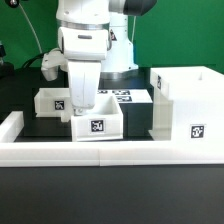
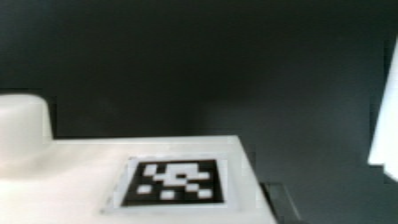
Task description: Assemble drawer
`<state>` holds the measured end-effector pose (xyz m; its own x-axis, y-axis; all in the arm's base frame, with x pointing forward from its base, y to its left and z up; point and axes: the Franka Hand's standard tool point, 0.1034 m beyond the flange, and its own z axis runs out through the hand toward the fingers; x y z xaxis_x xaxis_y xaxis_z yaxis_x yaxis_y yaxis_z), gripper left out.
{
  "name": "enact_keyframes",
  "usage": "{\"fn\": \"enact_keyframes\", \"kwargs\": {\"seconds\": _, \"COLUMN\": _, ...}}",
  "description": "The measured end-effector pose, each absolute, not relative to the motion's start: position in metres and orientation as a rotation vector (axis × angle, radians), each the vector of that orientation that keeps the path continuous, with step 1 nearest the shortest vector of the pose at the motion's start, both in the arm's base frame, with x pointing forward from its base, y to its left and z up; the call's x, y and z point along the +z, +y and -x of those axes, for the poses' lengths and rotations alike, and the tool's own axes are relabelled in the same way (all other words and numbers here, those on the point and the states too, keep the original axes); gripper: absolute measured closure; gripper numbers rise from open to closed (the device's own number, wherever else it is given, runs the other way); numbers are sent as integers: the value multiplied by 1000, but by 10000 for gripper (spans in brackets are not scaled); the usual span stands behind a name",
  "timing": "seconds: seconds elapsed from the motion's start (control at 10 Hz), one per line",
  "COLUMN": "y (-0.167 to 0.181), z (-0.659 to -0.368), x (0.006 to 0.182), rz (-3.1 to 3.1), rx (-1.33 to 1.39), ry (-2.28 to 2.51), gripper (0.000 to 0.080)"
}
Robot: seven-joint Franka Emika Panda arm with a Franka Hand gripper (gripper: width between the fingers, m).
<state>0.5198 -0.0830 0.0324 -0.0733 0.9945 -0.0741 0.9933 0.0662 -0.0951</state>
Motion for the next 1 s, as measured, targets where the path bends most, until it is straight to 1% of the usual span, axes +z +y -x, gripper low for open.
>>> {"fn": "enact_keyframes", "kwargs": {"seconds": 0.2, "y": -77, "z": -522, "x": 30, "rz": 2136, "rx": 168, "ry": -2296, "gripper": 757}}
{"fn": "enact_keyframes", "kwargs": {"seconds": 0.6, "y": -79, "z": -524, "x": 28, "rz": 2155, "rx": 135, "ry": -2313, "gripper": 757}}
{"fn": "enact_keyframes", "kwargs": {"seconds": 1.0, "y": -60, "z": -531, "x": 25, "rz": 2160, "rx": 120, "ry": -2307, "gripper": 757}}
